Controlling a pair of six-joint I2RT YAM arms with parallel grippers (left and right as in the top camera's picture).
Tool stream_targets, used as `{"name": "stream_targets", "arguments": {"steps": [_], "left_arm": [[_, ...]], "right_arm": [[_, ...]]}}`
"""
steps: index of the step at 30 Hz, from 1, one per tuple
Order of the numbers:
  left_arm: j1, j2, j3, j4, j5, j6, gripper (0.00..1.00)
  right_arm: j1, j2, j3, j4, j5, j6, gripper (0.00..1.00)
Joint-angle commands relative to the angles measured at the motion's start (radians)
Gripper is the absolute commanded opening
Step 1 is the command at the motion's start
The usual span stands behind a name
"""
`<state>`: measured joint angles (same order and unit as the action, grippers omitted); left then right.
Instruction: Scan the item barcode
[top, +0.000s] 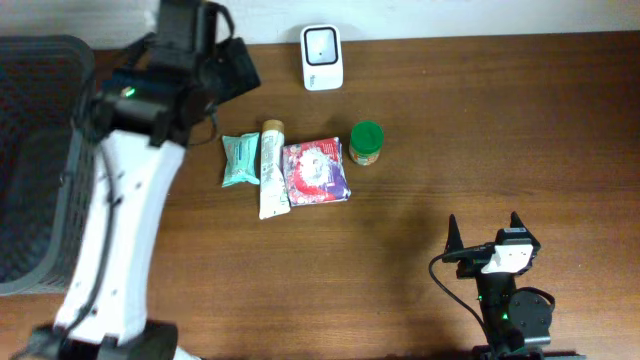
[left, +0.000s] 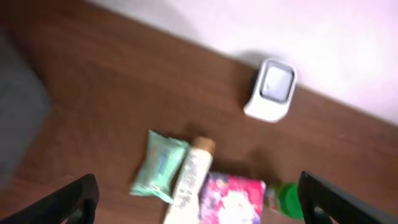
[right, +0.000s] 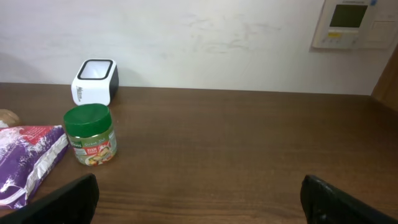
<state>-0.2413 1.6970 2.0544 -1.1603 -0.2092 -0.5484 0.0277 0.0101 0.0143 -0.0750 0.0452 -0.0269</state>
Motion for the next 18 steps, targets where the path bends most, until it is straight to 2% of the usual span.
{"name": "stream_targets", "arguments": {"steps": [1, 3, 6, 9, 11, 12, 13, 14, 18], "left_arm": [[0.222, -0.173, 0.008, 0.03, -0.048, 0.053, 0.99], [0.431, -0.24, 0.008, 0.049, -0.026, 0.053, 0.99], [0.695, -0.225, 0.008, 0.022, -0.013, 0.053, 0.99], [0.855, -0.143, 0.008, -0.037, -0.012, 0.053, 0.99], [0.9, -0.056, 0.008, -0.096, 0.004, 0.077, 0.99], [0.913, -0.002, 0.008, -0.11, 0.077, 0.142, 1.0], [0.921, 0.056, 0.008, -0.123, 0.152, 0.206, 0.96], [0.923, 0.107, 0.008, -0.138, 0.173, 0.258, 0.91], [0.925, 0.262, 0.008, -0.174, 0.196, 0.424, 0.93]], "right_arm": [[-0.005, -0.006, -0.009, -0.003, 0.012, 0.006, 0.99], [-0.005, -0.006, -0.009, -0.003, 0.012, 0.006, 0.99], [-0.005, -0.006, -0.009, -0.003, 0.012, 0.006, 0.99], [-0.005, -0.006, -0.009, -0.003, 0.012, 0.006, 0.98], [-0.005, -0.006, -0.009, -0.003, 0.012, 0.006, 0.98], [-0.005, -0.006, -0.009, -0.003, 0.012, 0.006, 0.99], [-0.005, -0.006, -0.009, -0.003, 0.012, 0.006, 0.98], [-0.005, -0.006, -0.009, -0.003, 0.012, 0.006, 0.99], [-0.005, -0.006, -0.009, -0.003, 0.012, 0.006, 0.99]]}}
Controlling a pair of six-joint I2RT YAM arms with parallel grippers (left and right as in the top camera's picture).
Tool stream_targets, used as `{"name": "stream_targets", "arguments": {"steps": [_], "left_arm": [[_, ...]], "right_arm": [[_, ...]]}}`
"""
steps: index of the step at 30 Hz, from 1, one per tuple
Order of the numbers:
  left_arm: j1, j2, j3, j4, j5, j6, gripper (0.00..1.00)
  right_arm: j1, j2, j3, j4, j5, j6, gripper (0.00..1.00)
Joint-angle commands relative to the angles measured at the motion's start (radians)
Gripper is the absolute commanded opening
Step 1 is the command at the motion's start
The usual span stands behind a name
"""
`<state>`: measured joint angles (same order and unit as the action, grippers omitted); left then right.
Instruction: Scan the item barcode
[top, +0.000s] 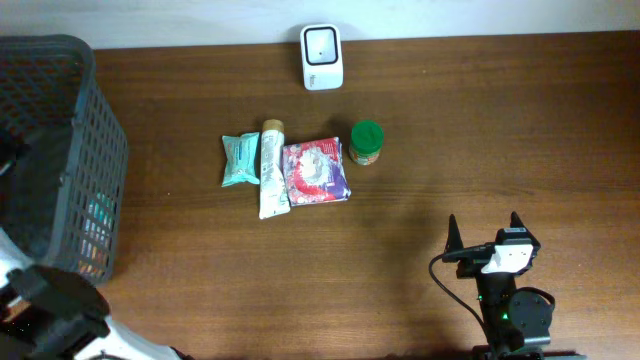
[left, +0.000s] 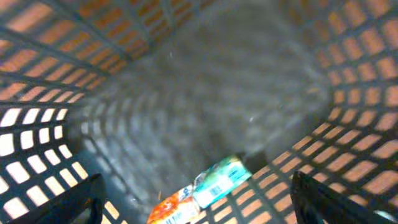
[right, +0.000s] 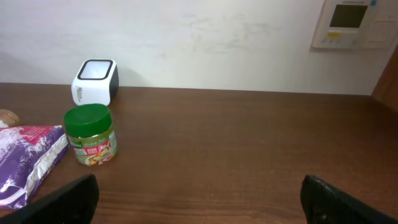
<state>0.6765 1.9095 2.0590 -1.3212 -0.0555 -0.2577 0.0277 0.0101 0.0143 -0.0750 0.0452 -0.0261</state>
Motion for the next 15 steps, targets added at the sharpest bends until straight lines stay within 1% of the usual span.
{"name": "stream_targets", "arguments": {"steps": [1, 2, 4, 5, 6, 7, 9, 12, 13, 15], "left_arm": [[0.01, 0.084, 0.003, -0.028, 0.042, 0.144, 0.98], [0.012, 0.107, 0.003, -0.042, 0.042, 0.156, 0.99], [0.014, 0.155, 0.003, -0.069, 0.042, 0.242, 1.0], [0.014, 0.179, 0.003, -0.072, 0.041, 0.285, 0.97], [0.015, 0.203, 0.003, -0.084, 0.041, 0.327, 0.91], [0.019, 0.223, 0.003, -0.103, 0.042, 0.359, 0.88], [0.025, 0.256, 0.002, -0.128, 0.042, 0.362, 0.93], [0.028, 0.273, 0.002, -0.13, 0.04, 0.362, 0.9], [0.028, 0.273, 0.002, -0.124, 0.041, 0.362, 0.99], [0.028, 0.277, 0.002, -0.144, 0.043, 0.361, 0.99]], "right_arm": [[-0.005, -0.006, -0.009, -0.003, 0.012, 0.005, 0.99], [-0.005, -0.006, -0.009, -0.003, 0.012, 0.005, 0.99], [-0.005, -0.006, -0.009, -0.003, 0.012, 0.005, 0.99], [-0.005, -0.006, -0.009, -0.003, 0.012, 0.005, 0.99], [-0.005, -0.006, -0.009, -0.003, 0.012, 0.005, 0.99], [-0.005, -0.006, -0.009, -0.003, 0.012, 0.005, 0.98], [-0.005, -0.006, -0.009, -0.003, 0.012, 0.005, 0.99], [-0.005, -0.006, -0.009, -0.003, 0.012, 0.005, 0.99], [-0.005, -0.006, -0.009, -0.003, 0.012, 0.005, 0.99], [-0.005, -0.006, -0.009, -0.003, 0.012, 0.005, 0.99]]}}
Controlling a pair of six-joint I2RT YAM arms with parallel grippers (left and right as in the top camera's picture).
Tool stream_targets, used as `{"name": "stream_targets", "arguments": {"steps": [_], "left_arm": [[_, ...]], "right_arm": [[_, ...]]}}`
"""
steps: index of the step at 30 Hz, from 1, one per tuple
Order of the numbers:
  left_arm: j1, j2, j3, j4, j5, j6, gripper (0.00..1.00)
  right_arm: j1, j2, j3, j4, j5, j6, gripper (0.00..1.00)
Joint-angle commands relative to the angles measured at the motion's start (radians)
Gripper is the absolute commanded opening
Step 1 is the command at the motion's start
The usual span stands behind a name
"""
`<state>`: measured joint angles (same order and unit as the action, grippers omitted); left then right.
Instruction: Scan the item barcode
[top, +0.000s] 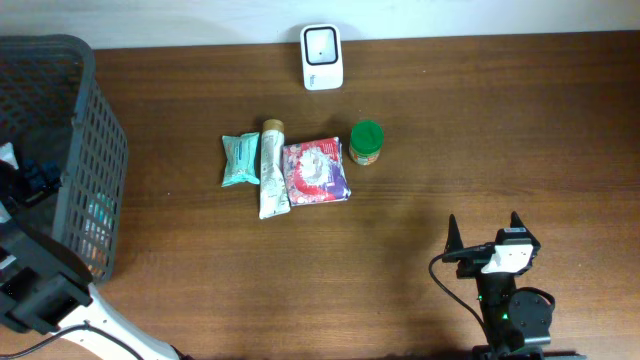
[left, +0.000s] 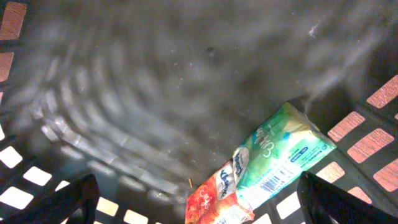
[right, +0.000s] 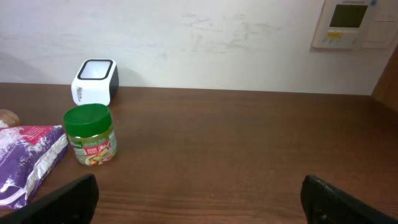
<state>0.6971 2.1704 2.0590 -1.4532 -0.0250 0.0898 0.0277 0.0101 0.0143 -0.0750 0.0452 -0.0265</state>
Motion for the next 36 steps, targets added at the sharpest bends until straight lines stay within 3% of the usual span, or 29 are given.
{"name": "stream_targets", "arguments": {"steps": [1, 4, 5, 8, 12, 18, 19, 20, 21, 22, 23, 24, 27, 33, 36], "left_arm": [[0.009, 0.016, 0.003, -0.019, 0.055, 0.021, 1.0], [0.026, -0.008, 0.003, -0.051, 0.237, 0.142, 0.99], [0.045, -0.031, 0.003, -0.106, 0.349, 0.246, 0.99], [0.057, -0.032, -0.008, -0.122, 0.35, 0.257, 0.99], [0.057, -0.032, -0.116, -0.033, 0.314, 0.256, 0.99], [0.057, -0.031, -0.31, 0.171, 0.314, 0.256, 0.84], [0.057, -0.031, -0.328, 0.192, 0.312, 0.256, 0.77], [0.057, -0.031, -0.338, 0.205, 0.306, 0.256, 0.56], [0.057, -0.031, -0.34, 0.206, 0.306, 0.253, 0.47], [0.057, -0.031, -0.339, 0.211, 0.306, 0.237, 0.18], [0.057, -0.032, -0.338, 0.208, 0.306, 0.235, 0.0], [0.057, -0.032, -0.328, 0.2, 0.306, 0.212, 0.0], [0.057, -0.033, -0.166, 0.111, 0.306, 0.138, 0.0], [0.057, -0.04, 0.522, -0.178, 0.321, 0.053, 0.0], [0.056, -0.068, 0.727, -0.235, 0.441, 0.053, 0.0]], "right_arm": [[-0.005, -0.006, -0.009, -0.003, 0.012, 0.005, 0.99], [-0.005, -0.006, -0.009, -0.003, 0.012, 0.005, 0.98], [-0.005, -0.006, -0.009, -0.003, 0.012, 0.005, 0.99], [-0.005, -0.006, -0.009, -0.003, 0.012, 0.005, 0.99], [-0.005, -0.006, -0.009, -0.003, 0.012, 0.005, 0.99], [-0.005, -0.006, -0.009, -0.003, 0.012, 0.005, 0.99], [-0.005, -0.006, -0.009, -0.003, 0.012, 0.005, 0.99], [-0.005, -0.006, -0.009, -0.003, 0.012, 0.005, 0.99], [-0.005, -0.006, -0.009, -0.003, 0.012, 0.005, 0.99], [-0.005, -0.006, -0.009, -0.003, 0.012, 0.005, 0.99], [-0.005, -0.006, -0.009, -0.003, 0.012, 0.005, 0.98], [-0.005, -0.006, -0.009, -0.003, 0.012, 0.005, 0.99], [-0.005, -0.006, -0.009, -0.003, 0.012, 0.005, 0.99], [-0.005, -0.006, -0.009, -0.003, 0.012, 0.005, 0.98], [-0.005, -0.006, -0.009, -0.003, 0.012, 0.005, 0.99]]}}
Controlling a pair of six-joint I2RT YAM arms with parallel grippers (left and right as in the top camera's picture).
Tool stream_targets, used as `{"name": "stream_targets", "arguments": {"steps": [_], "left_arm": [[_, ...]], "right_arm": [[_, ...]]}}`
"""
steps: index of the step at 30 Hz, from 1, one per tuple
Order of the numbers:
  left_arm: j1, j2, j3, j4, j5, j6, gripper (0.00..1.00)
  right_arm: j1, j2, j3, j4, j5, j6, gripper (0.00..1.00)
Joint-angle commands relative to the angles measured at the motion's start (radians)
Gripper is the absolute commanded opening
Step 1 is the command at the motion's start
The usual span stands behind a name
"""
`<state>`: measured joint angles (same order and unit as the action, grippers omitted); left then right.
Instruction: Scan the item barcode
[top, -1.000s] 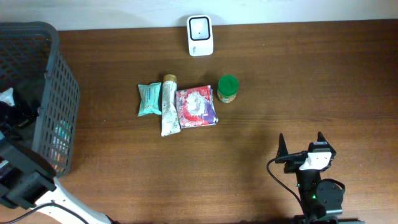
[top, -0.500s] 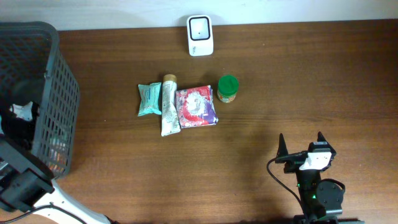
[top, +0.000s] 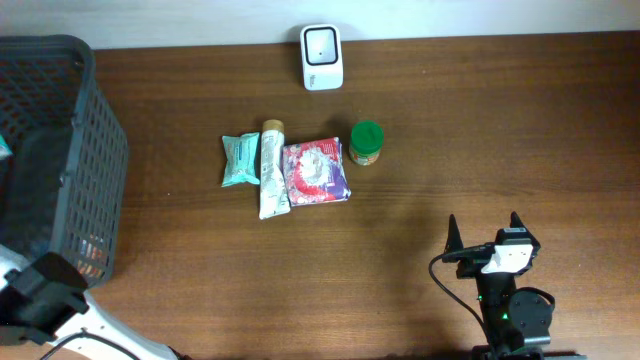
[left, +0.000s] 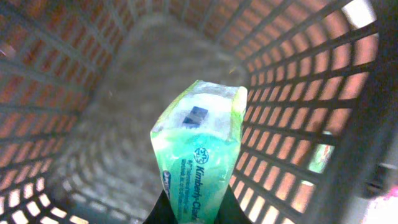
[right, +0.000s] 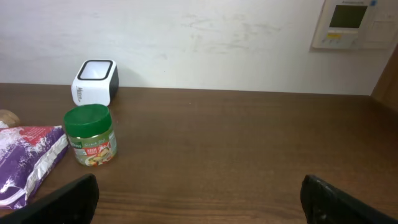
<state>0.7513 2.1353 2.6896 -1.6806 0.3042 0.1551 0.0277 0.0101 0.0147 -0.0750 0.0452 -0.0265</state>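
Observation:
In the left wrist view my left gripper (left: 193, 214) is shut on a green Kimberly-Clark tissue pack (left: 199, 140), held upright above the inside of the dark mesh basket (left: 298, 106). The overhead view shows only a sliver of green (top: 3, 148) at the left edge over the basket (top: 95, 150). The white barcode scanner (top: 322, 43) stands at the table's far edge. My right gripper (top: 490, 240) rests open near the front right, with nothing between its fingers (right: 62, 199).
On the table lie another green tissue pack (top: 240, 160), a white tube (top: 272, 170), a purple packet (top: 315, 172) and a green-lidded jar (top: 366, 142). More packets lie low in the basket (top: 92, 260). A wall panel (right: 351, 23) hangs behind.
My left gripper was open low in the basket over the green pack lying on its floor. Now it is shut on that pack and stands higher. The right arm has not moved.
My left gripper was open above the table items near the scanner. Then it was over the basket's inside, then low in the basket above a green pack and an orange packet. Now it holds the green pack raised above the basket floor.

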Motion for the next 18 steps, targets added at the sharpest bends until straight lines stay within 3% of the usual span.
{"name": "stream_targets", "arguments": {"steps": [1, 6, 10, 12, 14, 18], "left_arm": [[0.003, -0.055, 0.121, -0.007, 0.138, -0.012, 0.0], [0.003, -0.252, 0.147, -0.007, 0.174, -0.013, 0.0], [0.003, -0.403, 0.147, 0.013, 0.611, -0.013, 0.0], [0.0, -0.415, 0.146, 0.01, 0.646, -0.024, 0.0], [-0.039, -0.42, 0.146, -0.007, 0.608, -0.031, 0.0], [-0.249, -0.428, 0.138, -0.007, 0.156, -0.123, 0.0]], "right_arm": [[-0.005, -0.006, -0.009, -0.003, 0.012, 0.005, 0.99], [-0.005, -0.006, -0.009, -0.003, 0.012, 0.005, 0.99], [-0.005, -0.006, -0.009, -0.003, 0.012, 0.005, 0.99], [-0.005, -0.006, -0.009, -0.003, 0.012, 0.005, 0.99], [-0.005, -0.006, -0.009, -0.003, 0.012, 0.005, 0.98], [-0.005, -0.006, -0.009, -0.003, 0.012, 0.005, 0.99]]}}
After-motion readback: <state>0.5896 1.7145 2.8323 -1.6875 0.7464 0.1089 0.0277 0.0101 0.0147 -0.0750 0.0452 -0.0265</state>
